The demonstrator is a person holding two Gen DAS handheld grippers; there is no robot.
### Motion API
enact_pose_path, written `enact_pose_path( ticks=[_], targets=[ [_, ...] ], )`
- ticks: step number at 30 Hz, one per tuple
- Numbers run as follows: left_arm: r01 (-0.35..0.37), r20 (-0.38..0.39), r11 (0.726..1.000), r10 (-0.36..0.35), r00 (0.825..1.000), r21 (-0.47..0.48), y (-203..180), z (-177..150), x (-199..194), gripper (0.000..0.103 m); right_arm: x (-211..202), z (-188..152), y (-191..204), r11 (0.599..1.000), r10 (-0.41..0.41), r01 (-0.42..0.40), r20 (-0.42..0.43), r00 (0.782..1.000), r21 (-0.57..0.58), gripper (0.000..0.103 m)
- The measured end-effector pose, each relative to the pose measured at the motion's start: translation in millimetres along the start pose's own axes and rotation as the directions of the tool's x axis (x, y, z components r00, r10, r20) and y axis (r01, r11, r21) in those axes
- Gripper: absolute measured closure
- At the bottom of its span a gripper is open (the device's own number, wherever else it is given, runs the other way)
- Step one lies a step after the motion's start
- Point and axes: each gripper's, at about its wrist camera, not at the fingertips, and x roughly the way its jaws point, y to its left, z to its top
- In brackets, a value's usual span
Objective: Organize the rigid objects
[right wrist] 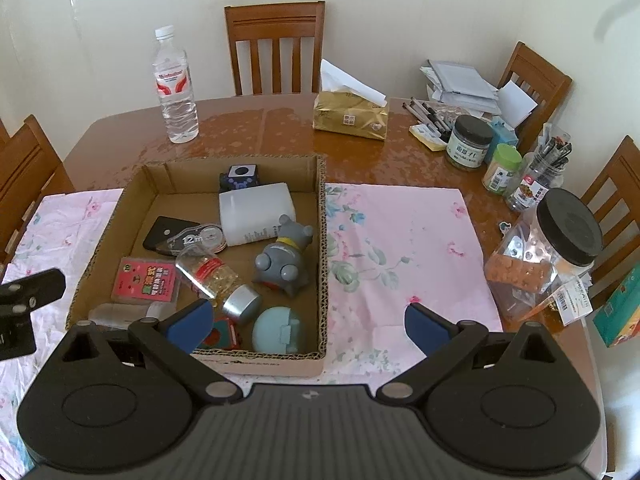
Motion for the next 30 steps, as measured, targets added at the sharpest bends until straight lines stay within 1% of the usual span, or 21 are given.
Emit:
enact_pose_path(
  ticks=[3, 10, 30],
  targets=[
    [-0.015, -0.01, 1.0, 0.015, 1.0, -0.008, 3, -3, -2, 0.004, -3, -1, 4, 1.0, 0.005, -0.005, -0.003, 1.0, -0.004, 0.0],
    [-0.022, -0.013, 1.0, 0.022, 1.0, -0.014, 6, -7, -7, 0.004, -7, -2, 9, 1.0, 0.013, -0.013, -0.005, 1.0, -0.009, 0.0],
    [-0.023, -0.023, 1.0, 0.022, 0.999, -0.016, 6, -9, -5, 0.004, -11, -5, 14, 1.0, 0.022, -0.022, -0.01, 1.0, -0.021, 0.0]
  ],
)
